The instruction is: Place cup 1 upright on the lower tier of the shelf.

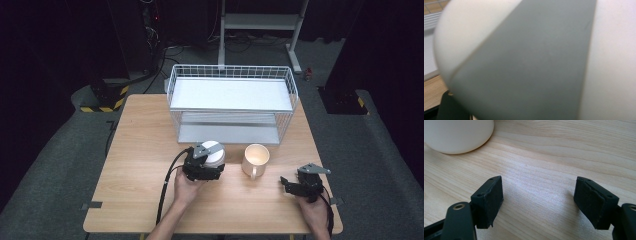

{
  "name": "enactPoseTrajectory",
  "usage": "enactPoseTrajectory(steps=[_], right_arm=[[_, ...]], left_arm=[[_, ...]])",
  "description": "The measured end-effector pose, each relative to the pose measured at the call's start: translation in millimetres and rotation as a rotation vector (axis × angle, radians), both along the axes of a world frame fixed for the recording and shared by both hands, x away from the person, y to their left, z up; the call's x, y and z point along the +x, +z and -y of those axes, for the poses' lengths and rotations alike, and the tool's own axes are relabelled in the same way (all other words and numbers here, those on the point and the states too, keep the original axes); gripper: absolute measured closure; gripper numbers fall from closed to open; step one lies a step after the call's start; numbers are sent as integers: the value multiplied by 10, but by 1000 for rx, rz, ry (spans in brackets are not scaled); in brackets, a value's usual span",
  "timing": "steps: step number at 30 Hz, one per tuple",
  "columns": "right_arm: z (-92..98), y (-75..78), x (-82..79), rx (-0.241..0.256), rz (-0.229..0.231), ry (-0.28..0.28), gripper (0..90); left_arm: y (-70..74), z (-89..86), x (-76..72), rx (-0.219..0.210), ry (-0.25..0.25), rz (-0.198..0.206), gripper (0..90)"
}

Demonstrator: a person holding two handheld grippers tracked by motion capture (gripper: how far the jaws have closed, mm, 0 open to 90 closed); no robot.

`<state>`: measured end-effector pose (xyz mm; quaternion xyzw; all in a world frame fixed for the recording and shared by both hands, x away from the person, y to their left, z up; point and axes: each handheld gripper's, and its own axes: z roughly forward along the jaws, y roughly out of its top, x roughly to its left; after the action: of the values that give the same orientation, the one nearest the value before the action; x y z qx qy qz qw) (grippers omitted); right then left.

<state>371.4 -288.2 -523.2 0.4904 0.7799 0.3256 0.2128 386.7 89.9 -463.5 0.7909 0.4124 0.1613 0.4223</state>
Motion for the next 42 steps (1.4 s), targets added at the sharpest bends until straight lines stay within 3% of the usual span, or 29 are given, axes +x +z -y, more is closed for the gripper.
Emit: enactPoseTrajectory(steps=[10, 26, 29, 35, 42], right_arm=[[-2, 1, -1, 2, -1, -2, 236], [-1, 1, 0, 1, -1, -1, 236], [-2, 1, 0, 2, -1, -2, 236], [-2, 1, 0, 2, -1, -2, 236], [-2, 1, 0, 2, -1, -2, 236]], left_arm=[[44, 3, 86, 8, 7, 3, 191], [1, -45, 223, -33, 43, -24, 191], [17, -41, 267, -17, 52, -23, 192], [27, -48, 369, -56, 77, -32, 191], [-19, -62, 425, -37, 94, -36, 192]])
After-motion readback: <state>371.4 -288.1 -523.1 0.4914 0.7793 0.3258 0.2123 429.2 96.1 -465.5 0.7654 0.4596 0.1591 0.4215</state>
